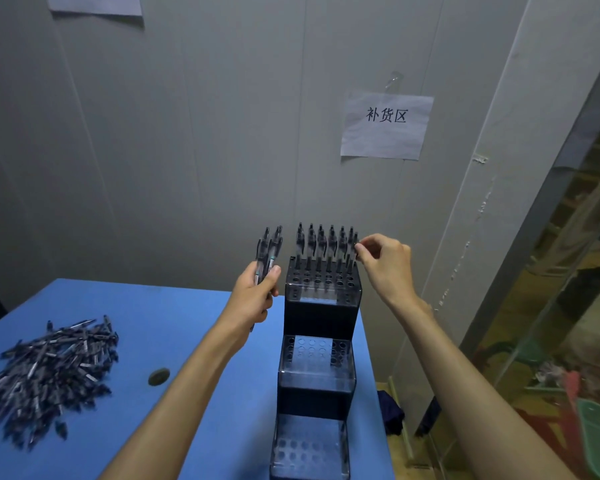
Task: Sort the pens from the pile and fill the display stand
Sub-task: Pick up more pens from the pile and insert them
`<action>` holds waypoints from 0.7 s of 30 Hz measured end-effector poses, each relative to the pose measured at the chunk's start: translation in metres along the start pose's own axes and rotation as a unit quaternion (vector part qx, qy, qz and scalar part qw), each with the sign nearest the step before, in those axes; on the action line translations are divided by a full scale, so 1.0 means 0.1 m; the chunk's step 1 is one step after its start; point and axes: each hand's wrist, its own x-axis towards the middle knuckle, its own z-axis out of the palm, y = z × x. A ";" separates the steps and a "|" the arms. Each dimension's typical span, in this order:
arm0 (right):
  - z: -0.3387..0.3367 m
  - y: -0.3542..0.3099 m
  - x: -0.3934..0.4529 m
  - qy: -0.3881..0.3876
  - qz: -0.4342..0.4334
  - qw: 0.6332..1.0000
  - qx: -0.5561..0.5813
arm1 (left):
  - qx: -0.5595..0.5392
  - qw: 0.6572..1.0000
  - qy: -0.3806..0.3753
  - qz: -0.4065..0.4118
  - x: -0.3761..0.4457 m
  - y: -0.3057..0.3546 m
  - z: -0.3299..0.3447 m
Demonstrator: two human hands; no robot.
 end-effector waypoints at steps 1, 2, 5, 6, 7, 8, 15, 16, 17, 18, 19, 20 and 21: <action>0.01 0.01 -0.03 -0.002 0.003 1.000 -0.004 | 0.003 1.000 -0.002 -0.001 0.00 0.00 0.00; 0.02 0.01 -0.05 -0.001 0.006 1.000 -0.006 | 0.006 1.000 -0.003 -0.002 0.00 0.00 -0.01; -0.01 -0.01 -0.05 0.017 0.012 1.000 -0.013 | 0.008 1.000 0.000 -0.001 0.00 0.01 -0.01; -0.03 -0.02 -0.06 0.030 0.016 0.999 -0.016 | 0.008 1.000 0.000 0.002 0.00 0.01 -0.01; -0.05 -0.05 -0.06 0.048 0.018 0.999 -0.017 | 0.008 1.000 0.001 0.006 0.01 0.01 -0.01; -0.06 -0.07 -0.07 0.066 0.018 0.998 -0.014 | 0.009 1.000 0.000 0.010 0.02 0.02 -0.01; 0.03 -0.45 -0.15 -0.019 -0.034 0.998 0.054 | -0.013 1.000 -0.011 0.022 0.01 0.07 0.07; 0.06 -0.52 -0.15 -0.044 -0.029 0.996 0.071 | -0.013 1.000 -0.013 0.024 0.01 0.07 0.09; 0.09 -0.59 -0.15 -0.067 -0.022 0.993 0.090 | -0.009 1.000 -0.013 0.026 0.01 0.08 0.10; 0.12 -0.64 -0.15 -0.087 -0.013 0.990 0.108 | -0.002 1.000 -0.011 0.028 0.01 0.08 0.12; 0.15 -0.70 -0.15 -0.100 -0.002 0.987 0.124 | 0.010 0.999 -0.003 0.032 0.01 0.08 0.13; 0.17 -0.73 -0.15 -0.105 0.009 0.985 0.135 | 0.025 0.999 0.009 0.037 0.01 0.08 0.13; 0.20 -0.77 -0.15 -0.105 0.020 0.984 0.141 | 0.040 0.998 0.023 0.043 0.01 0.09 0.14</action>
